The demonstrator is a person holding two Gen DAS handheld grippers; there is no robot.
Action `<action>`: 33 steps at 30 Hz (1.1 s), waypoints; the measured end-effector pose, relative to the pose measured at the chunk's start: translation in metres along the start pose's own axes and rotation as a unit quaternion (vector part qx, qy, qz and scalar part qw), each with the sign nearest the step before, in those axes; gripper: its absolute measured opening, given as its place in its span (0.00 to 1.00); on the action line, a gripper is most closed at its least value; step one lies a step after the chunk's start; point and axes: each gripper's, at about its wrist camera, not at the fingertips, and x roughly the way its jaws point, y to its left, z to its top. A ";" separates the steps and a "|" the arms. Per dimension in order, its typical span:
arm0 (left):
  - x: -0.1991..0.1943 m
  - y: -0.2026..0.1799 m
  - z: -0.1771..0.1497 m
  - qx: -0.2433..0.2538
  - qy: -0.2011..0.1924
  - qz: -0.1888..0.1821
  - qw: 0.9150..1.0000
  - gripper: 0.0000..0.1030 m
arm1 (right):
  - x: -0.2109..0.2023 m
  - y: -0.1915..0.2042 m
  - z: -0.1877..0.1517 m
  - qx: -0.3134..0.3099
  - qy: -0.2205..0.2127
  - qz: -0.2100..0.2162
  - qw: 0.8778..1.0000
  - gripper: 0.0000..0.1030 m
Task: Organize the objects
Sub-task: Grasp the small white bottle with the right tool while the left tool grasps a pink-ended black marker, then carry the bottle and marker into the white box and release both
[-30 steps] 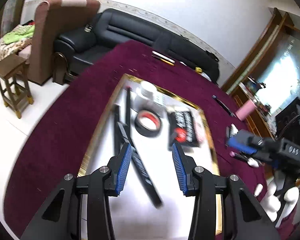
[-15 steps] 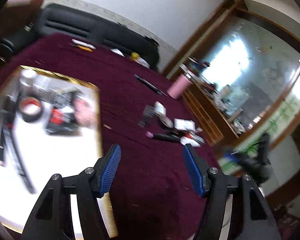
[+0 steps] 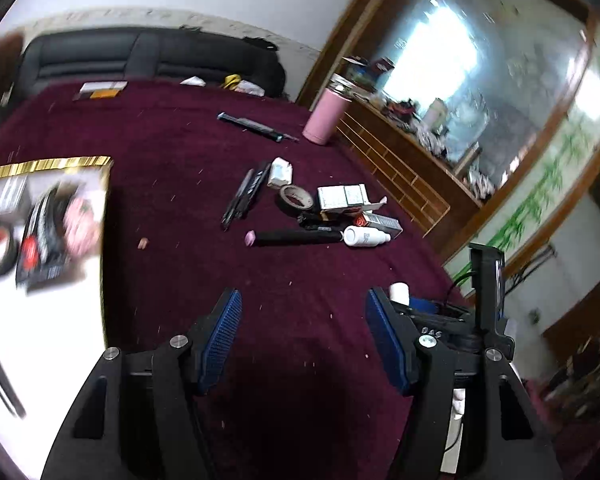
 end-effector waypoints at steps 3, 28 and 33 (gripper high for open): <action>0.027 -0.018 0.016 0.054 0.017 0.005 0.998 0.56 | -0.001 -0.014 -0.002 0.005 -0.007 0.017 1.000 0.25; 0.179 -0.069 0.011 0.226 0.168 0.047 0.958 0.11 | -0.007 -0.040 0.006 0.009 -0.020 0.116 0.993 0.24; 0.116 -0.053 0.001 0.130 0.107 0.020 0.986 0.11 | -0.016 -0.038 0.005 0.016 -0.020 0.141 0.990 0.24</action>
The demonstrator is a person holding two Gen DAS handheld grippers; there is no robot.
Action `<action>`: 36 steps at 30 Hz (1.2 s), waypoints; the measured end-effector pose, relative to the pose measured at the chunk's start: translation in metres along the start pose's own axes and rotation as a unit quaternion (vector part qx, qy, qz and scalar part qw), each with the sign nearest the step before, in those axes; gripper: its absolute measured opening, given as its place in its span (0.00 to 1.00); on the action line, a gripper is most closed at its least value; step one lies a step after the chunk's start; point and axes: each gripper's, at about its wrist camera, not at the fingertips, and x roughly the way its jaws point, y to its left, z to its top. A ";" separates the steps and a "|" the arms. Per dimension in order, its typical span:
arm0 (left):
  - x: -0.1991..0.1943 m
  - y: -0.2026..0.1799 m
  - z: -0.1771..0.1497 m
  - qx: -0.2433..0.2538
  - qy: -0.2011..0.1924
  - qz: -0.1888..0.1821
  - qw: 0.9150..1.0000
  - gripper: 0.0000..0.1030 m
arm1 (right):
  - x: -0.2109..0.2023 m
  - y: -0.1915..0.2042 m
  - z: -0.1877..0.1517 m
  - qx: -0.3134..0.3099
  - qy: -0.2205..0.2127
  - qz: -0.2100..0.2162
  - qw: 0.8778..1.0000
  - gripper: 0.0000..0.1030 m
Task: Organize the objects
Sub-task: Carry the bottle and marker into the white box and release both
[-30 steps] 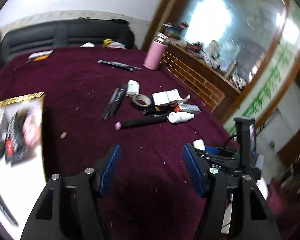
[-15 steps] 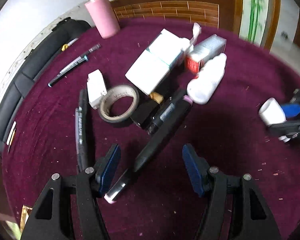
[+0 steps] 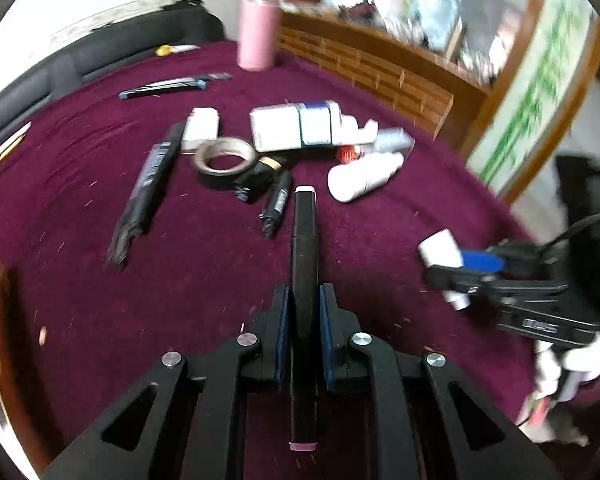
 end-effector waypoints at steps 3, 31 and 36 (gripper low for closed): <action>-0.036 0.019 -0.018 -0.054 -0.038 -0.016 0.998 0.11 | -0.009 0.008 0.002 0.006 -0.002 0.033 0.999 0.24; -0.138 0.248 -0.158 -0.376 -0.060 0.148 0.913 0.11 | 0.105 0.338 0.018 -0.223 0.164 0.220 0.935 0.24; -0.141 0.253 -0.164 -0.406 -0.087 0.118 0.902 0.13 | 0.142 0.360 0.016 -0.233 0.196 0.198 0.932 0.24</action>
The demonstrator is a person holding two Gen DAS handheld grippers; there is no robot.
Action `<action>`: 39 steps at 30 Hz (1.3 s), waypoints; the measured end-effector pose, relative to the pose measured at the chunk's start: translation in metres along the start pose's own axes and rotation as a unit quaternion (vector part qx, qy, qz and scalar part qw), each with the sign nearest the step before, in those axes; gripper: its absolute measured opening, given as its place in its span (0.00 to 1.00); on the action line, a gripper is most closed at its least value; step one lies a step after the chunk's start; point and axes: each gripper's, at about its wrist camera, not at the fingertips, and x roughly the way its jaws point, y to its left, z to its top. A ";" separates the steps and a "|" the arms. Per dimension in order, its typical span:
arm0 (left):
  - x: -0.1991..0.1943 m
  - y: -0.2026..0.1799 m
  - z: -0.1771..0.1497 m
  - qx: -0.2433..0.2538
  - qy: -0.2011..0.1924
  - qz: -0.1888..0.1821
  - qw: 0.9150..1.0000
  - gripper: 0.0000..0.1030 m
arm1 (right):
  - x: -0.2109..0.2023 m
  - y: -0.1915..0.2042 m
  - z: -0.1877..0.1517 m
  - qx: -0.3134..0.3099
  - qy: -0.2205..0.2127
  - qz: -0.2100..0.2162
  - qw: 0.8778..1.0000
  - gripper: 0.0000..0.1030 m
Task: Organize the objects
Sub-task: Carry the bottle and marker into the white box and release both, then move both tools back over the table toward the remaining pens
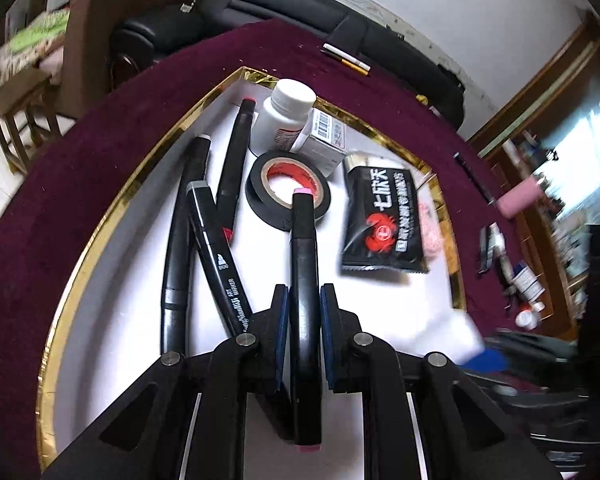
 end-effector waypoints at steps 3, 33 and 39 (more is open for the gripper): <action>-0.013 0.006 -0.004 -0.010 -0.016 -0.022 1.000 0.21 | 0.009 -0.007 0.007 0.028 0.003 0.003 1.000 0.24; -0.117 0.073 -0.053 -0.040 -0.167 -0.063 0.983 0.52 | 0.037 0.032 0.029 0.005 -0.002 -0.080 0.997 0.13; -0.109 0.073 -0.057 -0.043 -0.155 -0.076 0.984 0.52 | 0.035 0.022 0.023 0.037 0.001 -0.066 0.997 0.14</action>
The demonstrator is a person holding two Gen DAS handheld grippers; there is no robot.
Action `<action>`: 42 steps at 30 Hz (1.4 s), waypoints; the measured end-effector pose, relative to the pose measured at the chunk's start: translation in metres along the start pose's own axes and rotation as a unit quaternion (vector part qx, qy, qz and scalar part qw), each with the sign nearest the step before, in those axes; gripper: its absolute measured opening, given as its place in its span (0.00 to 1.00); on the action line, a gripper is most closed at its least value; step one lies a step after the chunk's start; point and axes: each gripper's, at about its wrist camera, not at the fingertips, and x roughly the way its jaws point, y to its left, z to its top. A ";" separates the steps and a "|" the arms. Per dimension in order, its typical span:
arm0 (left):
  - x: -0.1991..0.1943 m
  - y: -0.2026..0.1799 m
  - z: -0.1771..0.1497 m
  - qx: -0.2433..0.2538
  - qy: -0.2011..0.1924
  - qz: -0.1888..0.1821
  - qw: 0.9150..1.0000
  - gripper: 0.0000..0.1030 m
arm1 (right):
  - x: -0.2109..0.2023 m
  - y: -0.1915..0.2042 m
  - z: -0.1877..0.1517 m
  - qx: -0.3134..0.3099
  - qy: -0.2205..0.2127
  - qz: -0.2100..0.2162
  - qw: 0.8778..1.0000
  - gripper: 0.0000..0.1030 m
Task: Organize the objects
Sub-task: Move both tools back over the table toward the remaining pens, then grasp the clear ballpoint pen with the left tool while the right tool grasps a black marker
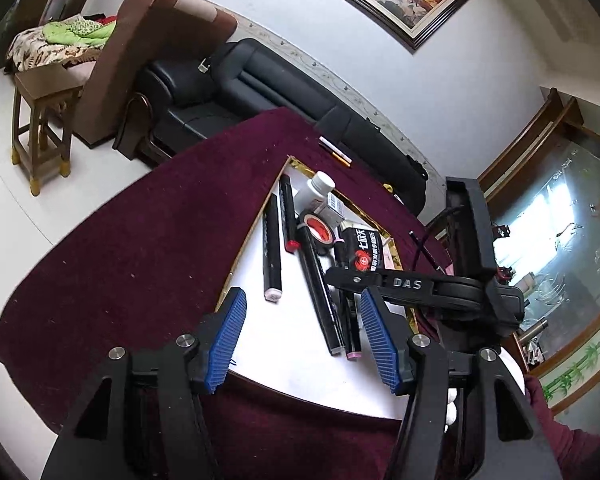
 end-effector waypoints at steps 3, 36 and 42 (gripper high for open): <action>-0.002 -0.005 -0.002 0.005 0.003 -0.002 1.000 0.52 | 0.006 0.004 0.006 -0.007 0.009 0.047 0.999 0.15; 0.114 -0.263 -0.055 0.246 0.140 -0.116 0.952 0.59 | -0.226 -0.297 -0.176 0.268 -0.254 -0.079 0.926 0.84; 0.214 -0.325 -0.064 0.343 0.158 -0.047 0.925 0.59 | -0.215 -0.344 -0.194 0.317 -0.287 -0.046 0.903 0.84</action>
